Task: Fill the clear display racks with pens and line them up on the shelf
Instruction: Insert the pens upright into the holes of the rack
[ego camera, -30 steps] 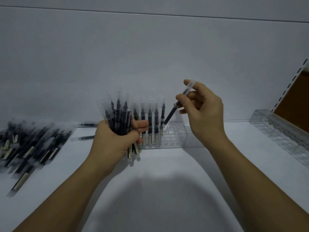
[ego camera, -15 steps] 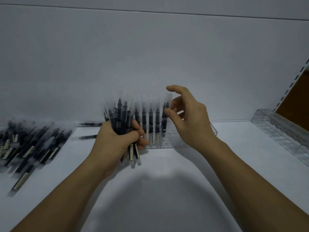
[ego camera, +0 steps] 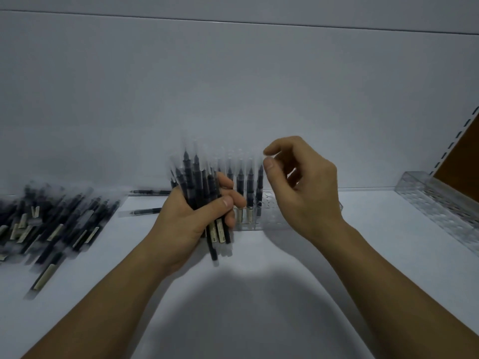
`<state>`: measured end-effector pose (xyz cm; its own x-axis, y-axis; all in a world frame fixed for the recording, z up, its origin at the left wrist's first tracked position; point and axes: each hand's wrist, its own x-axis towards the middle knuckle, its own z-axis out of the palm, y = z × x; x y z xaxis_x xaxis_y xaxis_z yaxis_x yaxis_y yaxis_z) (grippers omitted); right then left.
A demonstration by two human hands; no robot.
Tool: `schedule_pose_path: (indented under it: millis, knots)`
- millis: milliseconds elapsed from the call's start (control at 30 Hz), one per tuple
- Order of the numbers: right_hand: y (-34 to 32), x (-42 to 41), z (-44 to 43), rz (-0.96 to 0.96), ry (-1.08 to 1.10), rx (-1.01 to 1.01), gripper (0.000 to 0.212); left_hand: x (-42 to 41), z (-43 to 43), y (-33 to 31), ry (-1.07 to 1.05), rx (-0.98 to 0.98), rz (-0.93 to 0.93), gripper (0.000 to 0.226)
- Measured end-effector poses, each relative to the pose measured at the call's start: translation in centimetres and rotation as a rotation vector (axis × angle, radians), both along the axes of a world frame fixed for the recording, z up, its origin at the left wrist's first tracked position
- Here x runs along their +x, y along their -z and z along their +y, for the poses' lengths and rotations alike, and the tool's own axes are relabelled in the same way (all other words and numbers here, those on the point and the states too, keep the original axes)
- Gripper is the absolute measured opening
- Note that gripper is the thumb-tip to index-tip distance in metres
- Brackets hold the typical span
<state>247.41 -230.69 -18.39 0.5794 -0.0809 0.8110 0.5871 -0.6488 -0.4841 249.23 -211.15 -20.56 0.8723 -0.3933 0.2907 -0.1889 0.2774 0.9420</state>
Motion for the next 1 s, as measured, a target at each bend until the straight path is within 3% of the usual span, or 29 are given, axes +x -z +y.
schedule_pose_path:
  millis: [167, 333, 433, 567, 800, 900, 1000]
  knots:
    - [0.6, -0.6, 1.6, 0.136, -0.184, -0.121, 0.011, 0.2, 0.0, -0.4, -0.005, -0.144, -0.053, 0.016]
    - [1.7, -0.8, 2.3, 0.435, -0.388, 0.044, 0.015, 0.6, 0.7, -1.9, -0.084, -0.37, -0.014, 0.007]
    - [2.2, -0.9, 3.3, 0.562, -0.483, 0.112, 0.03, 0.8, 1.0, -2.1, -0.087, -0.467, 0.047, 0.006]
    - [2.1, -0.9, 4.1, 0.645, -0.544, 0.234, 0.027, 0.6, 1.2, -2.5, -0.121, -0.508, 0.077, 0.007]
    - [0.8, -0.1, 1.0, 0.679, -0.523, -0.016, 0.029, 2.2, 3.4, -3.3, -0.218, -0.612, 0.108, 0.009]
    - [0.0, 0.2, -0.9, 0.705, -0.484, -0.068, 0.02, 2.6, 3.9, -3.3, -0.243, -0.582, 0.068, 0.014]
    - [-0.8, 0.4, -2.9, 0.661, -0.431, 0.025, 0.02, 2.7, 4.5, -3.4, -0.287, -0.461, -0.028, 0.017]
